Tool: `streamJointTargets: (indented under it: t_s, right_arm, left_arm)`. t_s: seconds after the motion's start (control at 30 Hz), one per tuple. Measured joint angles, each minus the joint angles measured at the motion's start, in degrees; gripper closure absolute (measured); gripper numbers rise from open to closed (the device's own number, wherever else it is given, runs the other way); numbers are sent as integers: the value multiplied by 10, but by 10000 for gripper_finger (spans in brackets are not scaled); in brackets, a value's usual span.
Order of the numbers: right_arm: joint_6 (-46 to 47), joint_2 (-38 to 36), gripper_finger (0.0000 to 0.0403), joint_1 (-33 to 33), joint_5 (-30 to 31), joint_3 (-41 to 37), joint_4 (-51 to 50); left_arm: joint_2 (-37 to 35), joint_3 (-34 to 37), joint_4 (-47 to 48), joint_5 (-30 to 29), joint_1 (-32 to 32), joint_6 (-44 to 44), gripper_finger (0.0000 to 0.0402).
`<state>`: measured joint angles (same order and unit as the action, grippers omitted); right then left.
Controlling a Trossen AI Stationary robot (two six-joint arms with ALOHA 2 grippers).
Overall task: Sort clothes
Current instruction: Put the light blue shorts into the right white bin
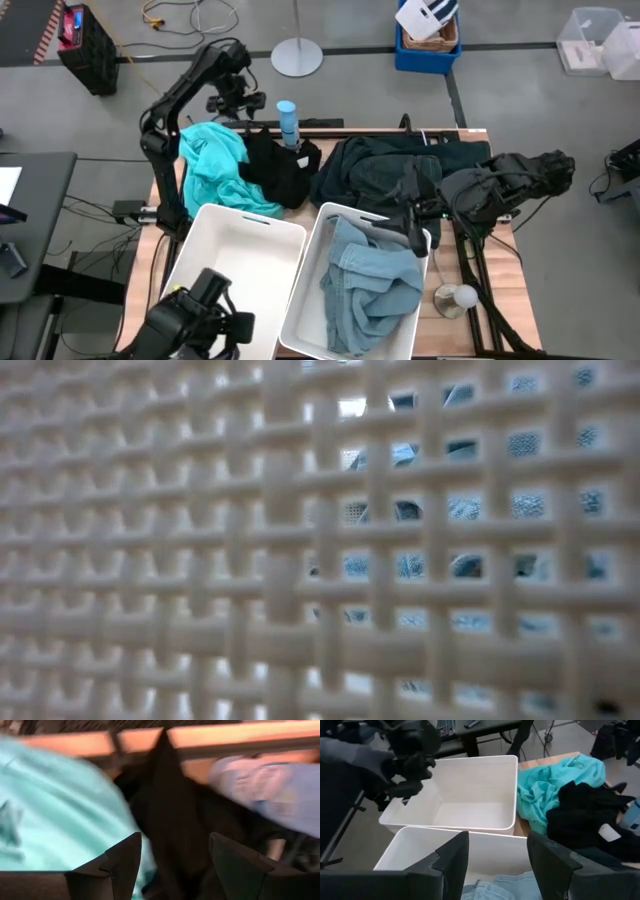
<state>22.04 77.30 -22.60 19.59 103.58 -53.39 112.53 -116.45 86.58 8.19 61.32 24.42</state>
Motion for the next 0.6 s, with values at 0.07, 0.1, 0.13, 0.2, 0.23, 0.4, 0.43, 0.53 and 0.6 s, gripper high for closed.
streamJointTargets:
  t_s: [0.07, 0.1, 0.13, 0.2, 0.23, 0.4, 0.43, 0.53, 0.6]
  right_arm:
    - [-1, 0, 184, 8, 0, 0, 0]
    - [-1, 0, 184, 11, 0, 0, 0]
    - [-1, 0, 184, 15, 0, 0, 0]
    - [-1, 0, 184, 19, 1, 0, -1]
    - [-1, 0, 184, 21, 1, 0, -1]
    - [4, 0, 184, 21, 1, 0, -1]
    - [8, 0, 184, 20, 1, 0, -1]
    - [19, 0, 184, 20, 1, 0, -1]
    - [25, 0, 184, 20, 1, 0, -1]
  left_arm:
    - [-1, -9, -27, 2, -9, 0, 173]
    - [-1, -10, -41, 4, -11, -1, 173]
    - [0, -9, -53, 3, -12, -3, 173]
    - [7, -10, -67, -7, -12, -14, 173]
    - [13, -11, -64, -14, -11, -22, 174]
    - [67, -10, -21, -46, -8, -67, 191]
    - [77, -10, -10, -46, -9, -74, 195]
    - [104, -9, 20, -55, -8, -87, 205]
    - [120, -9, 34, -60, -5, -94, 209]
